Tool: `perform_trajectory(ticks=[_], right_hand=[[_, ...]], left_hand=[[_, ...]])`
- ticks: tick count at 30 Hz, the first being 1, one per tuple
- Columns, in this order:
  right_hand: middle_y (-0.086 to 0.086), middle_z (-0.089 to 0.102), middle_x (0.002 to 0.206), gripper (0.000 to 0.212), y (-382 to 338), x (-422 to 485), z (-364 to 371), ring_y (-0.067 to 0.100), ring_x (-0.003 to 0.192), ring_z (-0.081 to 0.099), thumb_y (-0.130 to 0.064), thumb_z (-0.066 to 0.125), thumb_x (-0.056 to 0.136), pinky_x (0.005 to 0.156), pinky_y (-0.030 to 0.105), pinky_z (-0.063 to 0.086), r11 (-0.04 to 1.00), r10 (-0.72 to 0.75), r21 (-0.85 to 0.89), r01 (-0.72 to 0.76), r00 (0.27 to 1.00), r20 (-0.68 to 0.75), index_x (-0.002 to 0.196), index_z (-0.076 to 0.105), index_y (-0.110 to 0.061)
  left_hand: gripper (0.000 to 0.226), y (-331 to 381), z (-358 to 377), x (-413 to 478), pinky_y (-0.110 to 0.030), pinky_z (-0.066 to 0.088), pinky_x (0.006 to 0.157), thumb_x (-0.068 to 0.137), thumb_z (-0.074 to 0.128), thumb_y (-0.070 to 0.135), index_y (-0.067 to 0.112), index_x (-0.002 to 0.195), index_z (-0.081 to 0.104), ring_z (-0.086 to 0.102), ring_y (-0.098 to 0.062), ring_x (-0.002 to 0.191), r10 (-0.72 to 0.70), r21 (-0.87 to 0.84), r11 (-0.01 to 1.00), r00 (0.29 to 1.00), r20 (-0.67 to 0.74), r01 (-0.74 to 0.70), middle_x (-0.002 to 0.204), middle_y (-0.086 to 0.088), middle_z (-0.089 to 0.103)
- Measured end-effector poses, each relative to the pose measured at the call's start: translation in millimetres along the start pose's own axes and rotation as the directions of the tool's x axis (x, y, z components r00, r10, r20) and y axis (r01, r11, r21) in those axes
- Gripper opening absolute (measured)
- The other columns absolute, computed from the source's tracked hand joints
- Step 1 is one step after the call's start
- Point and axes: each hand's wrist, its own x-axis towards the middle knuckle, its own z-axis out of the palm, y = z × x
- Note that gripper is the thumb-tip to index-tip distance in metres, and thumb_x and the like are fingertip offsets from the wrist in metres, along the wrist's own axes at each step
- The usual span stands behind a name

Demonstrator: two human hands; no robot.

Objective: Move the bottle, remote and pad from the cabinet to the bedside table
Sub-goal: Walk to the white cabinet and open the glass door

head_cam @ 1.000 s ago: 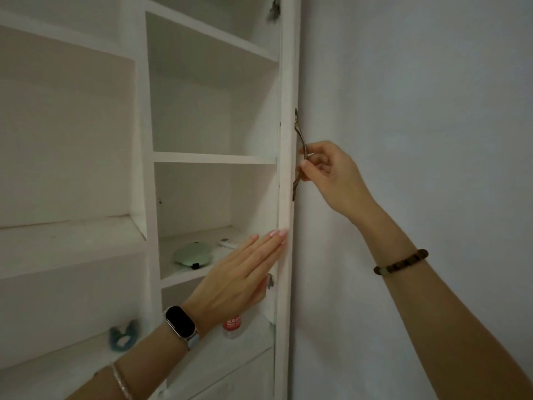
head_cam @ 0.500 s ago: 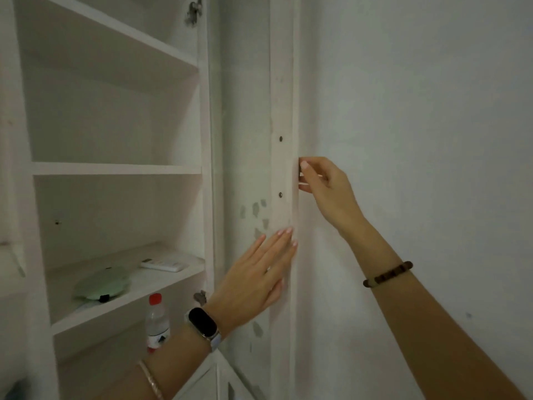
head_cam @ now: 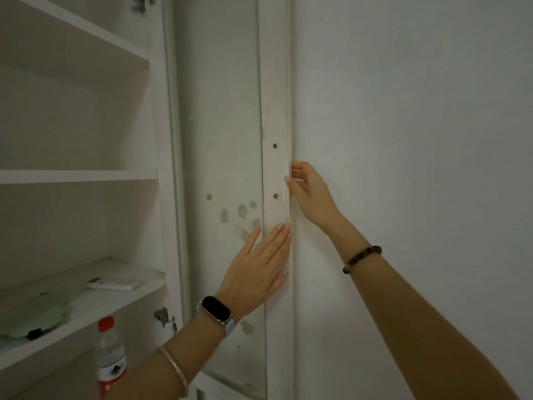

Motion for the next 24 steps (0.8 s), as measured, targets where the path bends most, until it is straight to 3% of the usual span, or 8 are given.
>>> perform_trajectory(ticks=[10, 13, 17, 21, 24], right_hand=[[-0.011, 0.057, 0.116, 0.030, 5.8, 0.8, 3.5, -0.009, 0.099, 0.056, -0.018, 0.048, 0.100, 0.079, 0.003, 0.045, 1.000, -0.026, -0.008, 0.026, 0.999, -0.024, 0.130, 0.048, -0.013], [-0.009, 0.058, 0.118, 0.031, 6.5, 1.1, 4.3, -0.003, 0.101, 0.057, -0.019, 0.048, 0.100, 0.080, 0.004, 0.046, 0.999, -0.021, -0.031, 0.020, 1.000, -0.014, 0.130, 0.048, -0.013], [0.001, 0.061, 0.120, 0.034, 1.2, -1.1, 3.0, 0.011, 0.104, 0.061, -0.023, 0.047, 0.100, 0.085, 0.015, 0.050, 0.995, 0.022, -0.098, -0.021, 1.000, 0.010, 0.133, 0.046, -0.015], [0.009, 0.052, 0.127, 0.044, -7.4, -18.1, 13.5, 0.019, 0.114, 0.052, -0.021, 0.055, 0.096, 0.096, 0.029, 0.045, 0.957, -0.112, -0.281, 0.075, 0.986, -0.120, 0.137, 0.042, -0.014], [0.005, 0.050, 0.122, 0.040, -19.3, -47.2, 32.7, 0.014, 0.111, 0.048, -0.021, 0.056, 0.092, 0.089, 0.019, 0.037, 0.911, -0.252, -0.372, 0.179, 0.955, -0.158, 0.131, 0.046, -0.017]], left_hand=[[0.059, -0.2, 9.2, 0.7, -0.048, 0.016, 0.117, 0.098, 0.030, 0.033, 0.006, 0.149, 0.017, 0.007, -0.022, 0.146, -0.013, -0.025, 1.000, 1.000, 0.015, 0.014, 0.157, -0.012, 0.014], [0.058, -1.6, 8.9, 0.5, -0.048, 0.015, 0.117, 0.098, 0.029, 0.033, 0.006, 0.149, 0.017, 0.006, -0.022, 0.146, -0.013, -0.044, 0.999, 1.000, 0.006, 0.013, 0.157, -0.012, 0.014], [0.055, -1.2, -2.4, -1.7, -0.047, 0.016, 0.117, 0.096, 0.032, 0.025, 0.008, 0.148, 0.022, 0.009, -0.021, 0.146, -0.010, -0.073, 0.997, 1.000, -0.014, 0.008, 0.157, -0.009, 0.017], [0.052, -7.5, -16.4, -12.2, -0.043, 0.022, 0.116, 0.092, 0.047, 0.018, 0.010, 0.142, 0.037, 0.026, -0.023, 0.141, -0.071, -0.154, 0.986, 0.994, -0.082, 0.057, 0.151, -0.009, 0.034], [0.038, -16.5, -21.9, -34.2, -0.036, 0.038, 0.104, 0.088, 0.055, 0.013, 0.007, 0.125, 0.054, 0.051, -0.026, 0.120, -0.180, -0.244, 0.960, 0.973, -0.146, 0.141, 0.126, -0.010, 0.057]])
